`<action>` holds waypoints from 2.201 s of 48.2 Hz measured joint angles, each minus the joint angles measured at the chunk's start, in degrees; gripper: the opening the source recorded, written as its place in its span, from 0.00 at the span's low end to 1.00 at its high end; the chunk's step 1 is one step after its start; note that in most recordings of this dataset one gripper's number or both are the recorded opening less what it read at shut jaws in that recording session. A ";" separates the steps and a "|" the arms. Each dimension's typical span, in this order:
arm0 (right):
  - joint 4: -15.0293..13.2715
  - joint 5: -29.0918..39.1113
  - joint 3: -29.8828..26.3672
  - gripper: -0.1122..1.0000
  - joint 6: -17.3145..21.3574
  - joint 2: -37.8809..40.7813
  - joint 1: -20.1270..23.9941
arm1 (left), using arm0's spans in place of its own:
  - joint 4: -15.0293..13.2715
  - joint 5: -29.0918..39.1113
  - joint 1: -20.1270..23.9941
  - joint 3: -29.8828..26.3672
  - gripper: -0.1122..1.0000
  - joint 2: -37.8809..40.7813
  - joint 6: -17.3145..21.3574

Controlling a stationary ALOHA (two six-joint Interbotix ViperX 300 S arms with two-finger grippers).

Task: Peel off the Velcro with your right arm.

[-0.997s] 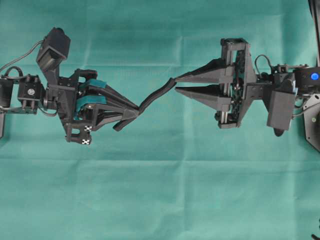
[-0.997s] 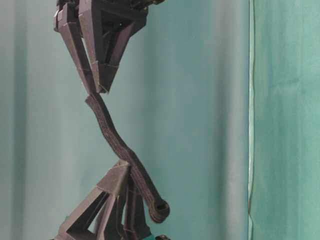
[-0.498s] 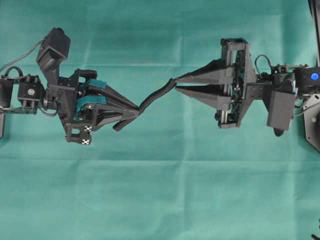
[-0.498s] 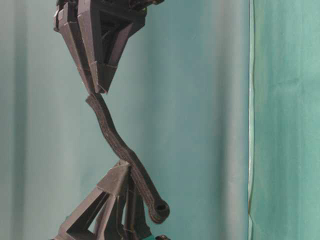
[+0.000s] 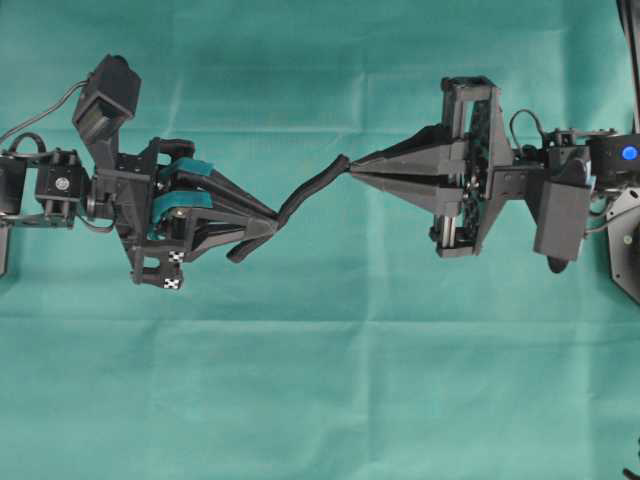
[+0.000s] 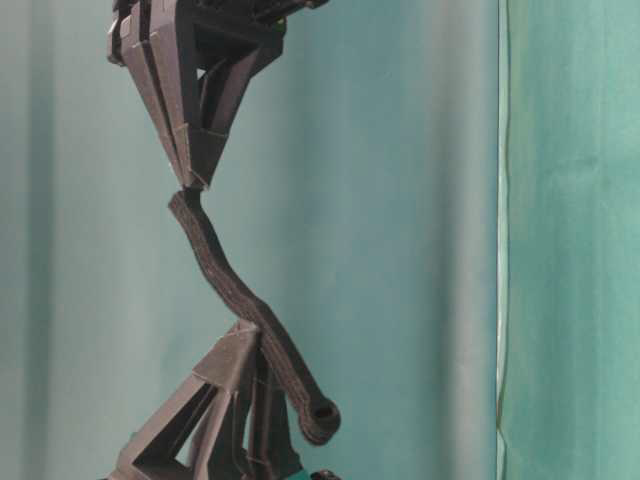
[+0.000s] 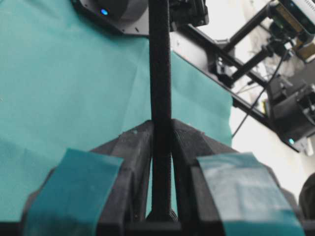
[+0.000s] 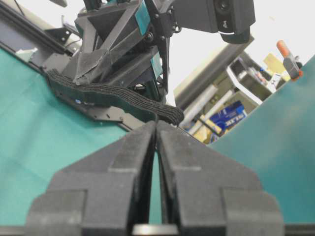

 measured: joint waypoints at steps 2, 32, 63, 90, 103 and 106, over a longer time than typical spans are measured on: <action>0.00 0.00 0.00 0.02 0.00 0.00 -0.09 | 0.00 0.00 0.00 0.00 0.19 0.00 0.00; 0.00 0.00 0.79 0.02 0.00 0.00 0.88 | 0.00 -0.18 0.35 0.00 0.19 0.00 0.00; 0.00 -2.37 -0.53 0.02 0.18 4.48 1.93 | 0.00 -1.05 0.62 0.00 0.19 0.00 -0.09; 0.00 -3.34 -3.34 0.02 0.18 8.09 3.96 | 0.00 -3.16 1.49 0.00 0.19 0.00 -0.09; 0.00 -3.43 -5.62 0.02 0.18 11.07 4.13 | 0.00 -3.34 1.58 0.00 0.19 0.00 -0.09; 0.00 -3.43 -6.06 0.02 0.18 11.51 4.22 | 0.00 -3.52 1.76 0.00 0.19 0.00 -0.09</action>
